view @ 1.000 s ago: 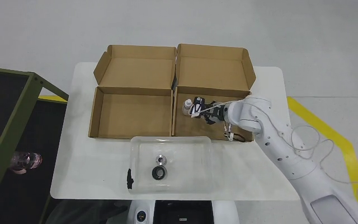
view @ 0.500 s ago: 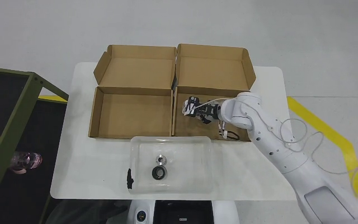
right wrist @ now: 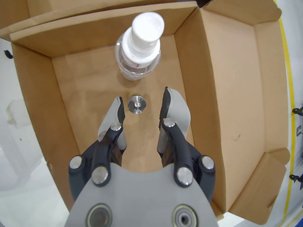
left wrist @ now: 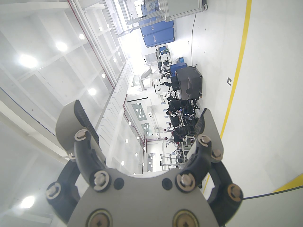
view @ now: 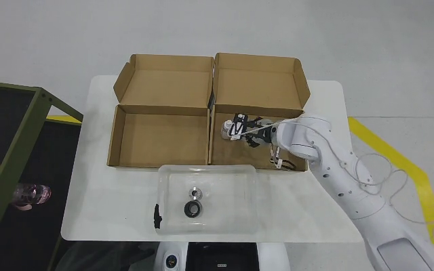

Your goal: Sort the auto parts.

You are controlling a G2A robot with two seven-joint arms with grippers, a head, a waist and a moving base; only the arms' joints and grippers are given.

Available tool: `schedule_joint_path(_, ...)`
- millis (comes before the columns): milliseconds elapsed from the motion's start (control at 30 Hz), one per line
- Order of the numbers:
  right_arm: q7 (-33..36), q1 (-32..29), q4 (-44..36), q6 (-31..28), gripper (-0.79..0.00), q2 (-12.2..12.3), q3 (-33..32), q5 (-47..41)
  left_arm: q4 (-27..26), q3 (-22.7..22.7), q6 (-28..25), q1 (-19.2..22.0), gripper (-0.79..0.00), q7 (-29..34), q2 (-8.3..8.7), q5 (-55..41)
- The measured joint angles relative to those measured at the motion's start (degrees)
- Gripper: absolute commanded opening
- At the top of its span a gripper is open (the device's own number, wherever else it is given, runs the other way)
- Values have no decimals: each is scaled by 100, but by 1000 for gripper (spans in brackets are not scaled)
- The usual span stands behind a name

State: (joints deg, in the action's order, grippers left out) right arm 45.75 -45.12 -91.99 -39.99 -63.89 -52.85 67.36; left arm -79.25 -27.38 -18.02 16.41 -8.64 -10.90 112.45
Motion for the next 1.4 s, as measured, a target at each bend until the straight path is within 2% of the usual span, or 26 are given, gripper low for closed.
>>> schedule_joint_path(333,-372,-1037,-1644,-182,-468,257,-792,44,0,0,0,0,0,0,0,0)
schedule_joint_path(567,-1034,-1637,-2219,-305,-477,326,-928,104,0,0,0,0,0,0,0,0)
schedule_joint_path(667,-1386,-1769,-2303,-599,-468,333,-785,228,0,0,0,0,0,0,0,0)
schedule_joint_path(833,-1735,-1827,-2312,-758,-468,302,-441,432,0,0,0,0,0,0,0,0)
schedule_joint_path(1167,-1924,-1735,-2198,-767,-477,161,441,705,0,0,0,0,0,0,0,0)
schedule_joint_path(1400,-1918,-1619,-1986,-679,-486,70,830,853,0,0,0,0,0,0,0,0)
